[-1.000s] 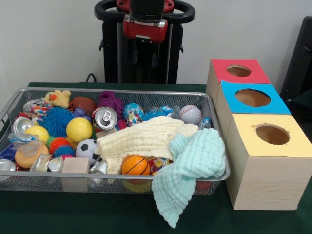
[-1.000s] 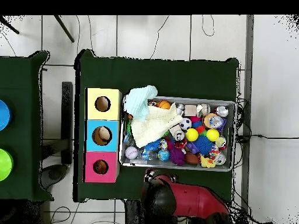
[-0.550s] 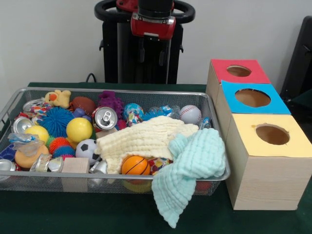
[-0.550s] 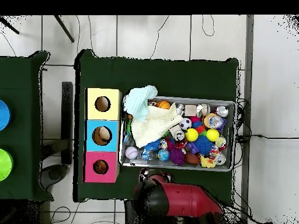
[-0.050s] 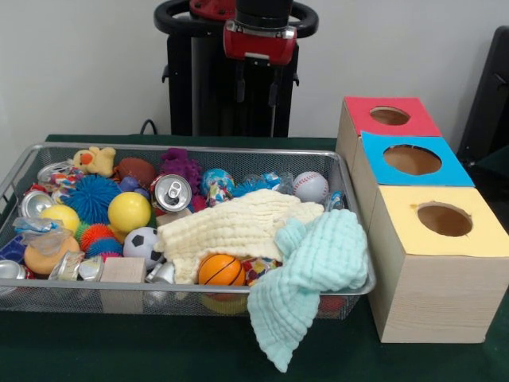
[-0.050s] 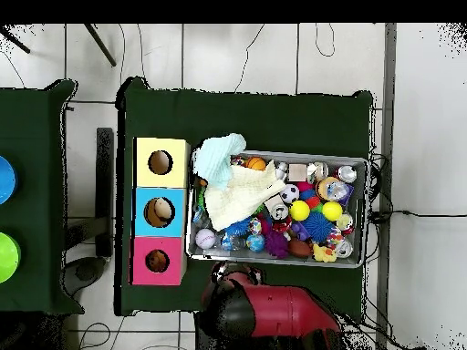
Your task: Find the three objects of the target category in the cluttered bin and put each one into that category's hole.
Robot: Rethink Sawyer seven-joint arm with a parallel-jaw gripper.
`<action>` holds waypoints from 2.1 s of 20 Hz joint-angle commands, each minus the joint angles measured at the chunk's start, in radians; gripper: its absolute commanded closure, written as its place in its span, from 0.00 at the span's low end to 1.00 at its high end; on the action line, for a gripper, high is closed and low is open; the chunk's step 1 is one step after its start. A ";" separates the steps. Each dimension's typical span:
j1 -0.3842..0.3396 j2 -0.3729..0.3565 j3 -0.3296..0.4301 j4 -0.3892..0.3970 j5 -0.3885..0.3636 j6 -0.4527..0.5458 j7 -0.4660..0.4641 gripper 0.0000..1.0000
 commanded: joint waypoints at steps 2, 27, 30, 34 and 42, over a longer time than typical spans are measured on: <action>0.038 0.028 0.057 -0.119 0.053 0.139 0.078 0.00; 0.079 -0.004 0.055 -0.132 0.085 0.176 0.064 0.00; 0.078 0.001 0.069 -0.148 0.097 0.195 0.056 0.00; 0.077 0.023 0.065 -0.153 0.088 0.173 0.057 0.00; 0.089 0.035 0.061 -0.181 0.084 0.179 0.059 0.00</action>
